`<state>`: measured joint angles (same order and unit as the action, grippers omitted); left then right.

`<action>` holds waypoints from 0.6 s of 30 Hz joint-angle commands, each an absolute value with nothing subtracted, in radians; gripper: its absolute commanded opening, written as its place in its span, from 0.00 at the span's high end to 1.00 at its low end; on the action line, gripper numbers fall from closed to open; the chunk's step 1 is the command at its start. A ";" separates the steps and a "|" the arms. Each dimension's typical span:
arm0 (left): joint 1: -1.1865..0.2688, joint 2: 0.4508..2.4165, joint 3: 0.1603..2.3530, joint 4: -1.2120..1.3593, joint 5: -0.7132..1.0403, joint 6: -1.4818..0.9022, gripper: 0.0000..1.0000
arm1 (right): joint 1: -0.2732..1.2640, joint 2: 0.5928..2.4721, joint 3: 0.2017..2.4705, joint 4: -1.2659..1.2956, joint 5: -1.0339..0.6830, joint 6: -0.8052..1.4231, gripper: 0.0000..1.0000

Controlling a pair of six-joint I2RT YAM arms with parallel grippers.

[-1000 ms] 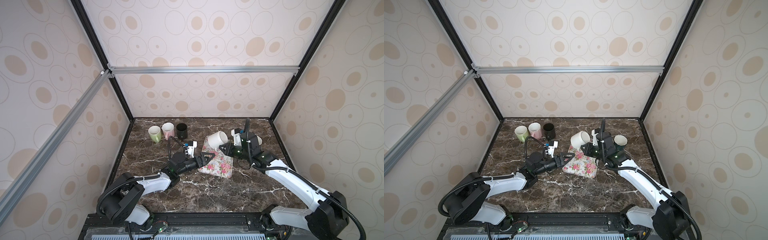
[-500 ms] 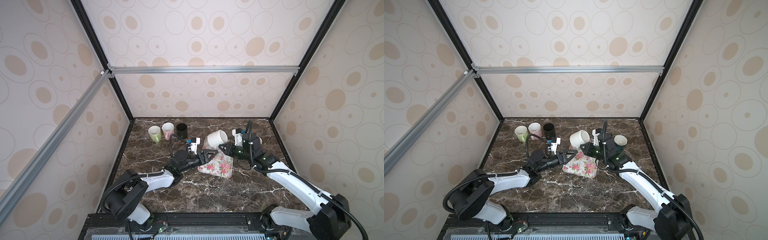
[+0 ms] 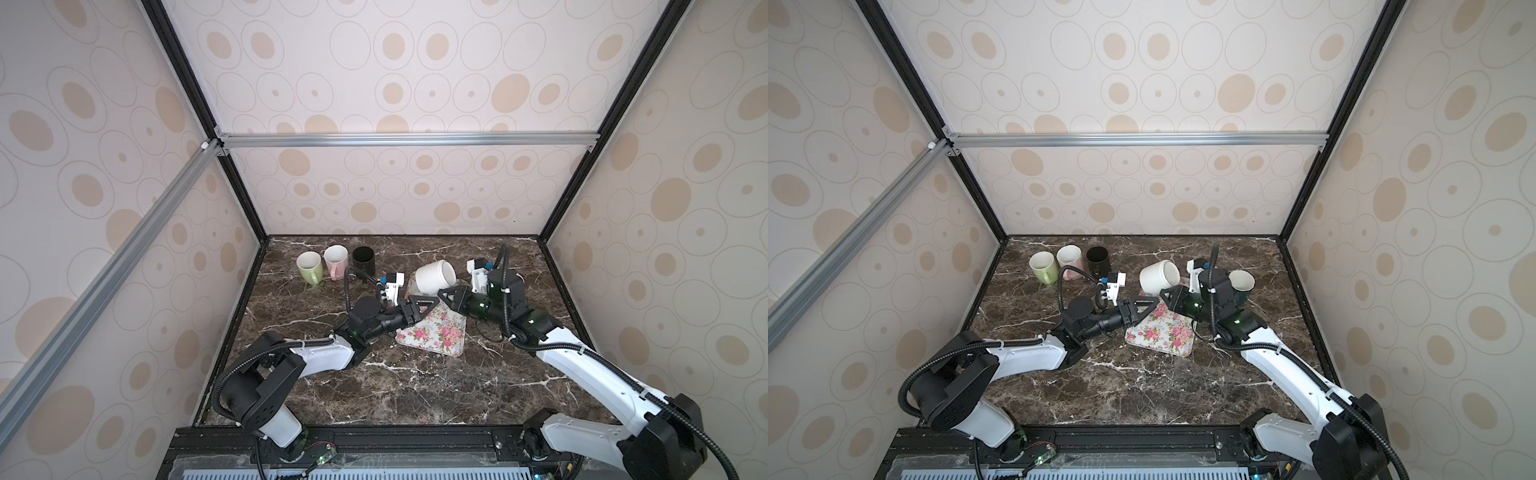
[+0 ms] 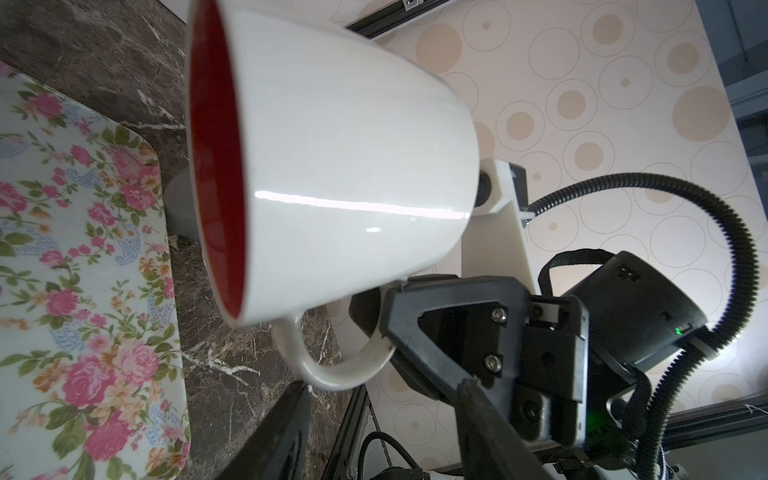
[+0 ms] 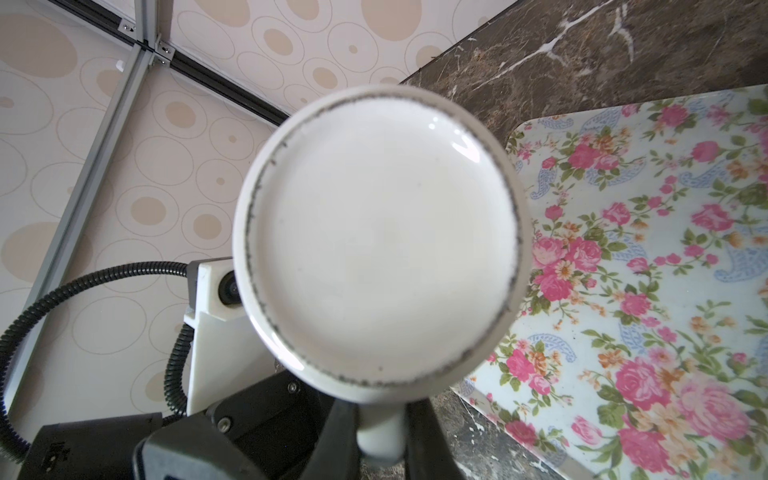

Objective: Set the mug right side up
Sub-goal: 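Rotate the white mug sideways with the right gripper while the left gripper approaches it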

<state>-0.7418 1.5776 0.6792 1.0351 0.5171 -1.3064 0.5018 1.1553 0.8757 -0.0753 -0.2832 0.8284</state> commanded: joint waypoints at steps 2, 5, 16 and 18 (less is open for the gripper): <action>-0.752 1.580 0.726 1.077 0.505 -1.318 0.45 | 0.499 1.110 0.872 0.023 -0.298 0.847 1.00; -0.753 1.589 0.729 1.072 0.499 -1.321 0.45 | 0.499 1.102 0.873 0.017 -0.295 0.845 1.00; -0.753 1.638 0.763 1.081 0.498 -1.335 0.45 | 0.499 1.072 0.872 0.000 -0.284 0.845 1.00; -0.752 1.646 0.774 1.079 0.503 -1.333 0.44 | 0.500 1.068 0.871 0.000 -0.281 0.844 1.00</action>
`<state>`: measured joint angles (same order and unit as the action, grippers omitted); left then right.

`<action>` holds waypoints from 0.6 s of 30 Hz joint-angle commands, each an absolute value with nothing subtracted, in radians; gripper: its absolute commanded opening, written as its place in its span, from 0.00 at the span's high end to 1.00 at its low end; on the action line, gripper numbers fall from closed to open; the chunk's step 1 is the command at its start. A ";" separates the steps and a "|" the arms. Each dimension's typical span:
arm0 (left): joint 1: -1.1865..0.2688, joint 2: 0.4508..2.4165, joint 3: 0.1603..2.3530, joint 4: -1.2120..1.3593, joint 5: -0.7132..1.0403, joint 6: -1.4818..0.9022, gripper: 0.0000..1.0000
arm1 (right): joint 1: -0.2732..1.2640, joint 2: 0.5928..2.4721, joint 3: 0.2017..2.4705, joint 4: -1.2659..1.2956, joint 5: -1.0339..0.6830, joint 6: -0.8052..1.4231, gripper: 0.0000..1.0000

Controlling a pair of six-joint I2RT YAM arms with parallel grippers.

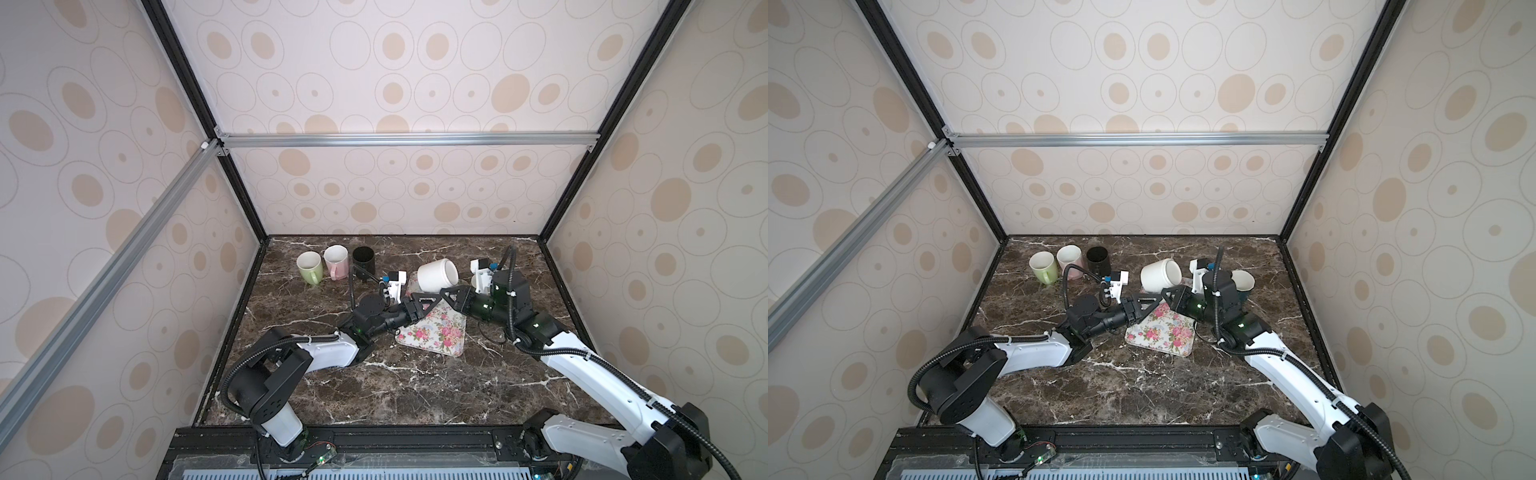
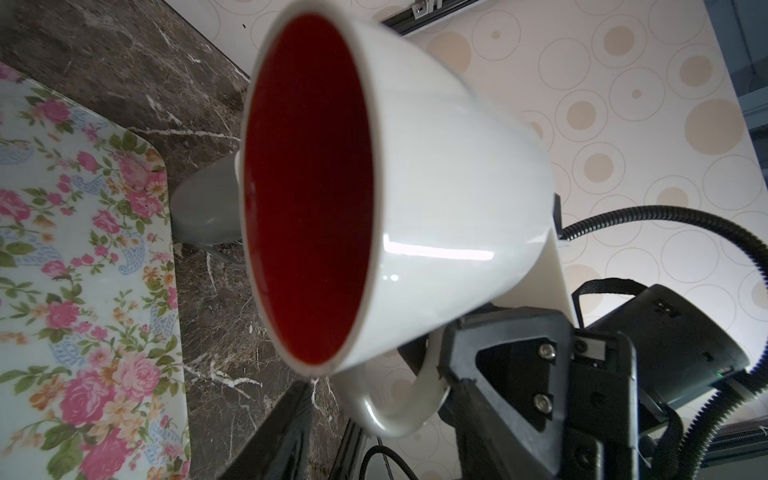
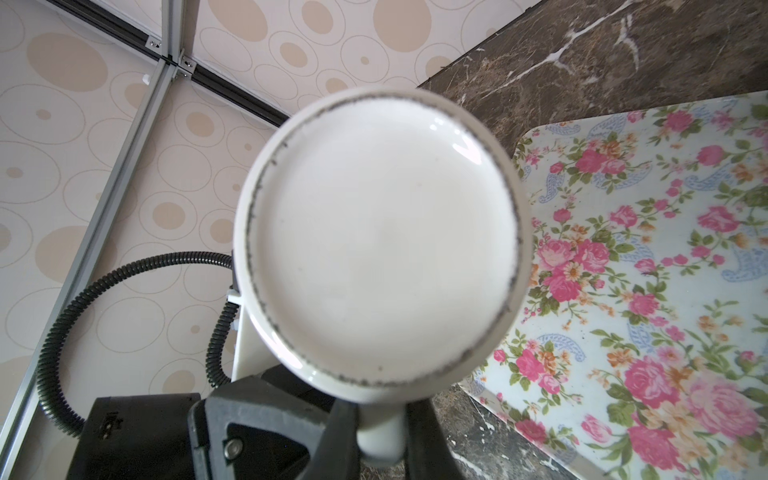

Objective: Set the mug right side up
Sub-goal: 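Rotate the white mug sideways with the right gripper while the left gripper approaches it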

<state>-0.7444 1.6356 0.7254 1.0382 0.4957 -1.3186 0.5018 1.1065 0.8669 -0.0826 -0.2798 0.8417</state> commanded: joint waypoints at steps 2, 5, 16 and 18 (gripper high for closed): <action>-0.753 1.647 0.785 1.073 0.506 -1.326 0.45 | 0.500 1.068 0.867 0.000 -0.283 0.843 1.00; -0.752 1.643 0.794 1.054 0.495 -1.315 0.45 | 0.500 1.066 0.861 0.003 -0.285 0.845 1.00; -0.730 1.664 0.848 1.043 0.529 -1.324 0.49 | 0.499 1.056 0.844 0.025 -0.295 0.858 1.00; -0.731 1.669 0.857 1.043 0.526 -1.326 0.50 | 0.499 1.054 0.841 0.028 -0.297 0.862 1.00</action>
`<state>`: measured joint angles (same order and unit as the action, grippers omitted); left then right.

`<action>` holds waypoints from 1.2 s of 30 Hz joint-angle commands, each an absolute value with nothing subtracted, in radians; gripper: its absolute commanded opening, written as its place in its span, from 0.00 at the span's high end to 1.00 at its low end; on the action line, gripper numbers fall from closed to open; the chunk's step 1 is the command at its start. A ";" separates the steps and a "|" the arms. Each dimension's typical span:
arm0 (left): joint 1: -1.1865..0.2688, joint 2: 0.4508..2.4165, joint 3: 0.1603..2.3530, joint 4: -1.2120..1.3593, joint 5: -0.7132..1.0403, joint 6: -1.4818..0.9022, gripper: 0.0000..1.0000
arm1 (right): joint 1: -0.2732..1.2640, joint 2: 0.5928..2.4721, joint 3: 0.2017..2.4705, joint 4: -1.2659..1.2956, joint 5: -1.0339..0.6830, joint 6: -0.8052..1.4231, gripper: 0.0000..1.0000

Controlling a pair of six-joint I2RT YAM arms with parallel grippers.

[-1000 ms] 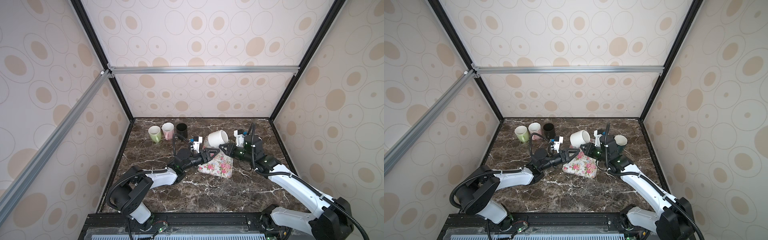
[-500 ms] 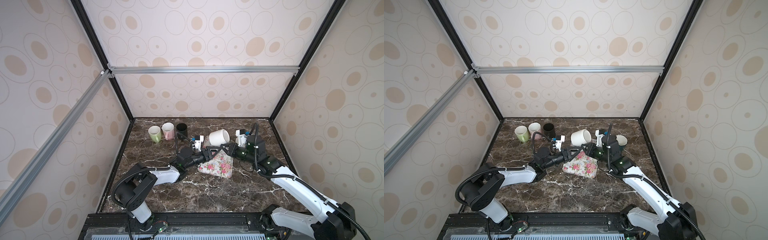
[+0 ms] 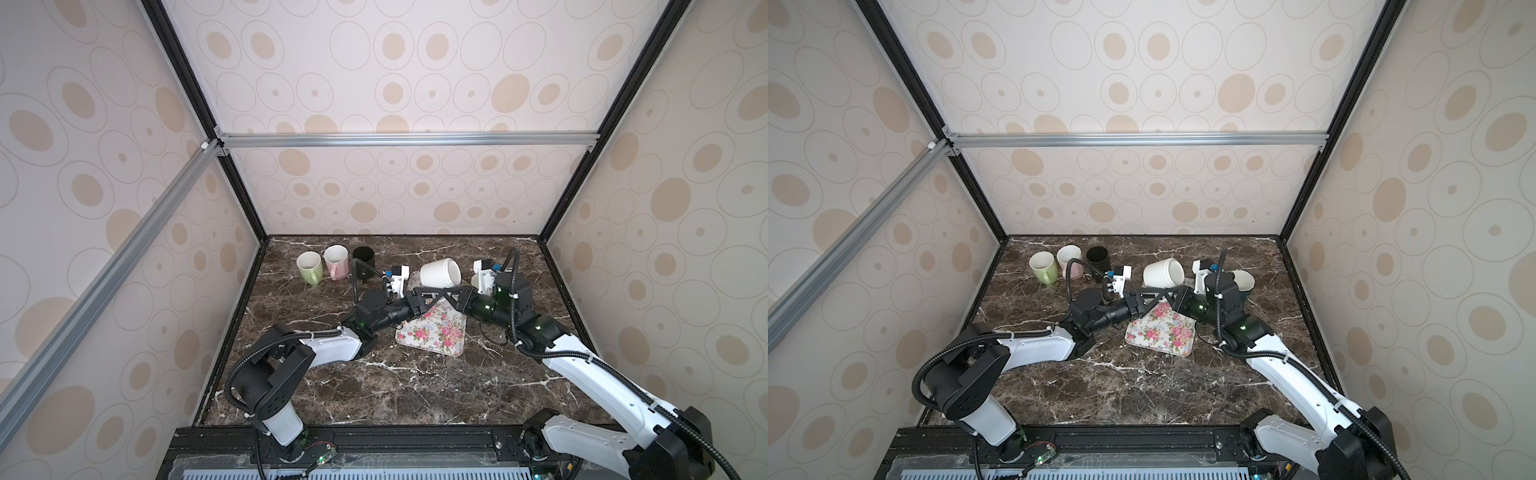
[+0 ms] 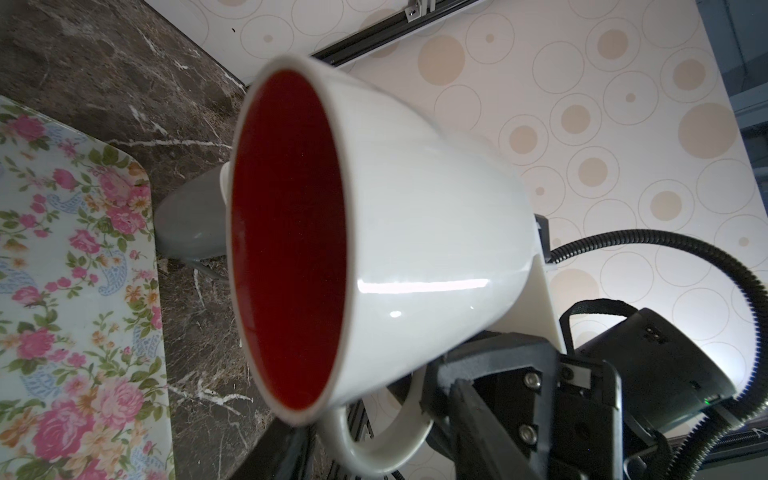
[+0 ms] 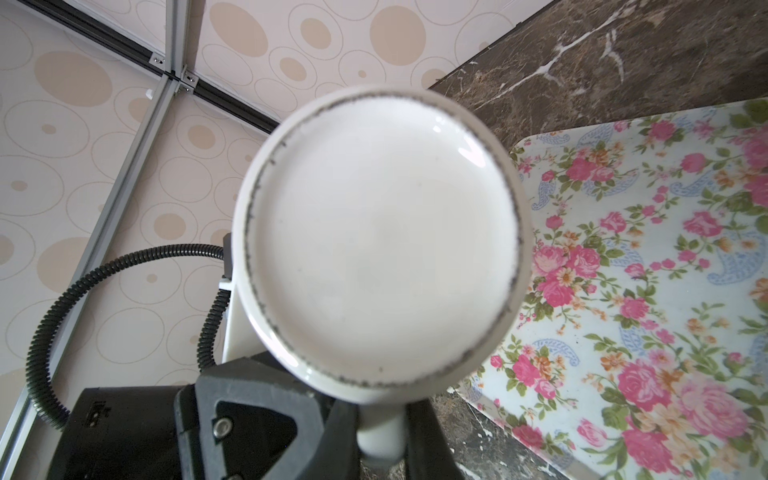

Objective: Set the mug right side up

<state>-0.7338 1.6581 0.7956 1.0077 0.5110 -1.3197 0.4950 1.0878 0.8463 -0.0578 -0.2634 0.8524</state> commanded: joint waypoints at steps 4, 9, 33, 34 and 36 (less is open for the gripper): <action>-0.730 1.676 0.868 1.046 0.520 -1.330 0.51 | 0.500 1.055 0.822 0.065 -0.302 0.887 1.00; -0.731 1.674 0.866 1.057 0.502 -1.332 0.52 | 0.499 1.052 0.825 0.058 -0.292 0.893 1.00; -0.724 1.686 0.882 1.174 0.531 -1.427 0.64 | 0.500 1.066 0.796 0.108 -0.321 0.936 1.00; -0.723 1.679 0.886 1.152 0.528 -1.412 0.66 | 0.499 1.062 0.796 0.102 -0.321 0.932 1.00; -0.722 1.665 0.900 1.091 0.525 -1.365 0.68 | 0.500 1.056 0.795 0.092 -0.313 0.926 1.00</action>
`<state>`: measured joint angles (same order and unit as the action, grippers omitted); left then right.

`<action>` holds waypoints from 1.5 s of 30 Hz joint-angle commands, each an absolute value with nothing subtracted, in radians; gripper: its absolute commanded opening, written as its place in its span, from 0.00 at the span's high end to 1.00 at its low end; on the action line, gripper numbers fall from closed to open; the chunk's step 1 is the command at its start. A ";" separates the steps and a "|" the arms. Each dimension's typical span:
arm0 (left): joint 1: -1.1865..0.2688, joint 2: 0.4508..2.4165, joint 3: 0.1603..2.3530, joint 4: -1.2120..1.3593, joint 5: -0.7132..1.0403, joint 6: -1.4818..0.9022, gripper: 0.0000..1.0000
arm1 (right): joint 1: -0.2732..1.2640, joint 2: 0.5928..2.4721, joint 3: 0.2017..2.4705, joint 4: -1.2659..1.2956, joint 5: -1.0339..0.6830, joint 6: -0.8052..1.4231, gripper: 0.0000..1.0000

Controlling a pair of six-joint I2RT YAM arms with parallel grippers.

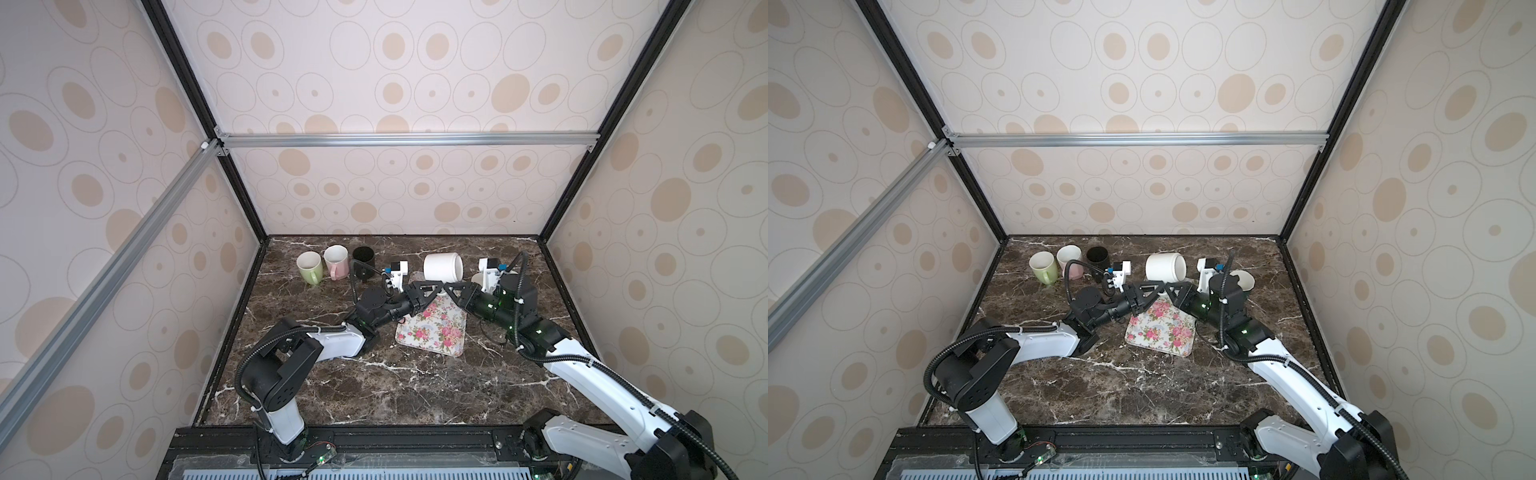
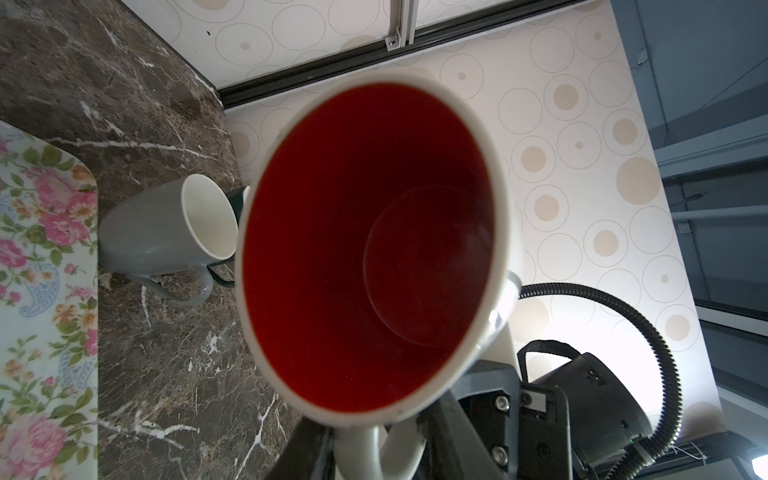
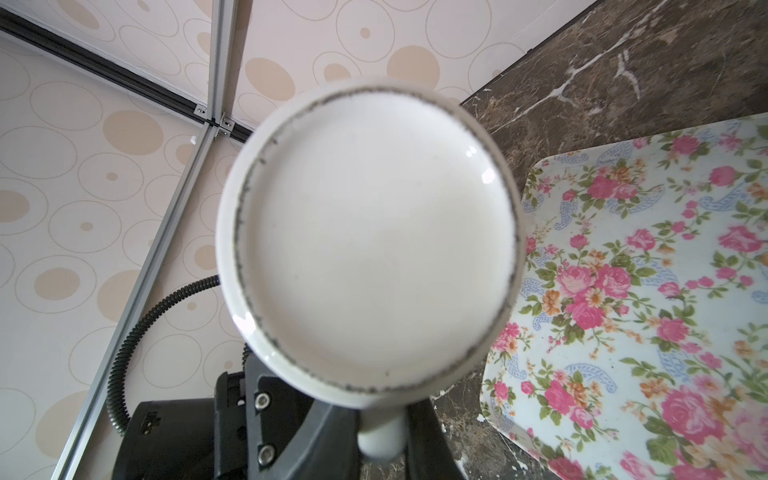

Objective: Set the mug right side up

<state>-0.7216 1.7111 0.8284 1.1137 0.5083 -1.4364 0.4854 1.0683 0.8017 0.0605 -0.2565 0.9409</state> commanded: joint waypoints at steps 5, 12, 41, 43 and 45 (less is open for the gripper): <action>-0.721 1.621 0.950 0.899 0.499 -1.236 0.71 | 0.500 1.065 0.804 0.086 -0.337 0.911 1.00; -0.722 1.609 0.971 0.896 0.505 -1.240 0.74 | 0.499 1.101 0.816 0.094 -0.352 0.907 1.00; -0.723 1.621 0.944 0.882 0.497 -1.226 1.00 | 0.500 1.115 0.799 0.106 -0.343 0.862 0.84; -0.723 1.623 0.940 0.881 0.490 -1.224 1.00 | 0.499 1.111 0.799 0.102 -0.339 0.861 0.78; -0.724 1.628 0.941 0.875 0.486 -1.215 1.00 | 0.499 1.105 0.794 0.102 -0.333 0.861 0.72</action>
<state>-0.7109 1.6466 0.8989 0.8185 0.4950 -1.2636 0.4778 1.1145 0.8017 0.0845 -0.2661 0.8669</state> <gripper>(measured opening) 0.168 0.267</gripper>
